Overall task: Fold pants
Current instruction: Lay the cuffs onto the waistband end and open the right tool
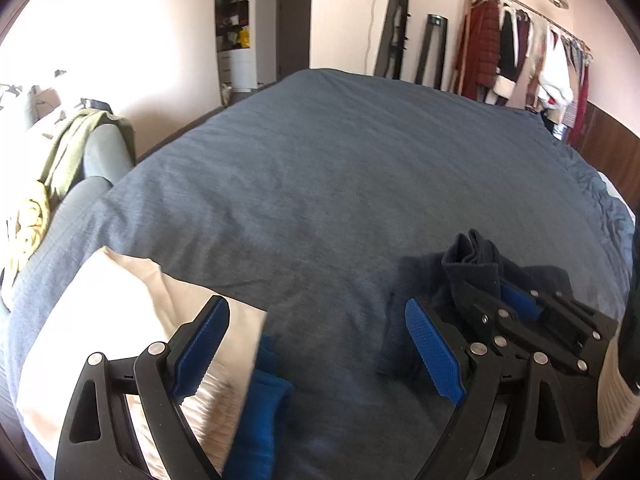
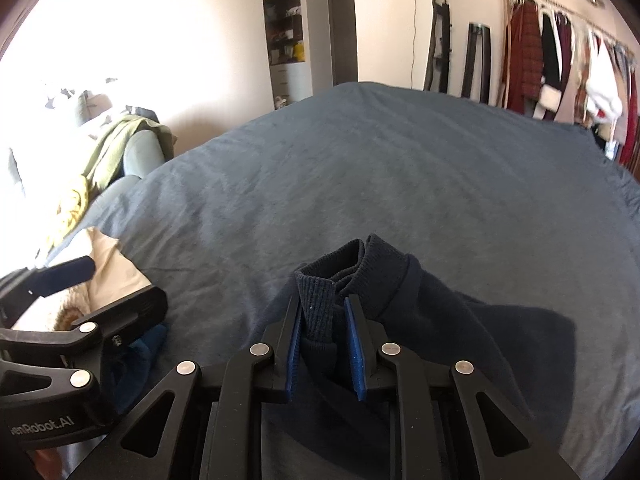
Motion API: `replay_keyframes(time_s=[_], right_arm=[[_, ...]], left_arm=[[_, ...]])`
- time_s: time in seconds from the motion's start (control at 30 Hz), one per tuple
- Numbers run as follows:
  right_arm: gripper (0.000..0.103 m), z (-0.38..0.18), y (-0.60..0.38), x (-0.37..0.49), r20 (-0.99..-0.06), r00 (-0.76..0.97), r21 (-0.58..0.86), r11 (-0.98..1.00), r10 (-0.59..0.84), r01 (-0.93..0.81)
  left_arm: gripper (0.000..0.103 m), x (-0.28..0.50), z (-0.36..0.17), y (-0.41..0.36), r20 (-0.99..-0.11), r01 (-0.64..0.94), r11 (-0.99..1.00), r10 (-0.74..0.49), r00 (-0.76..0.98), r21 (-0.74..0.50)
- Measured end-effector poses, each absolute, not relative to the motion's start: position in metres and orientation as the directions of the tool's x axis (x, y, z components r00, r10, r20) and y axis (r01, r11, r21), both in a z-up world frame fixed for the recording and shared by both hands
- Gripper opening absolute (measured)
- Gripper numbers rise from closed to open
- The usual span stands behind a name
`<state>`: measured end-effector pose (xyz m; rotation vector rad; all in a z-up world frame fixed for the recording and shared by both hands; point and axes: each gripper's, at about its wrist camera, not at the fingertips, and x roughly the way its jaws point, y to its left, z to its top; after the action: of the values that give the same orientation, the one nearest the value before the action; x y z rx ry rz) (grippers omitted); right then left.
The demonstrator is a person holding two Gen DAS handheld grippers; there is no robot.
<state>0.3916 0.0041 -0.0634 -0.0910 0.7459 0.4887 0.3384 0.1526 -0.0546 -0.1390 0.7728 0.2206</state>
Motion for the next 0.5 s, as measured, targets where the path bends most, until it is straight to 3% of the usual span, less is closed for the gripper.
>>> replay_keyframes(time_s=[0.27,0.37,0.4,0.5], right_arm=[[0.022,-0.079,0.019,0.393,-0.700,0.567,0.127,0.856,0.435,-0.500],[0.028,-0.079,0.015,0.389,-0.682,0.570,0.165,0.856,0.458,-0.491],[0.035,-0.079,0.014,0.389,-0.674,0.556,0.198,0.844,0.487,-0.498],[0.036,-0.077,0.017,0.389,-0.668,0.538,0.227,0.829,0.514,-0.511]], left_arm=[[0.090,0.341,-0.056,0.158,-0.712,-0.254,0.965,0.131,0.690,-0.068],[0.090,0.340,-0.055,0.160,-0.714,-0.257,0.963,0.125,0.689,-0.080],[0.090,0.340,-0.053,0.161,-0.712,-0.261,0.962,0.129,0.690,-0.079],[0.090,0.337,-0.046,0.164,-0.700,-0.269,0.960,0.141,0.700,-0.075]])
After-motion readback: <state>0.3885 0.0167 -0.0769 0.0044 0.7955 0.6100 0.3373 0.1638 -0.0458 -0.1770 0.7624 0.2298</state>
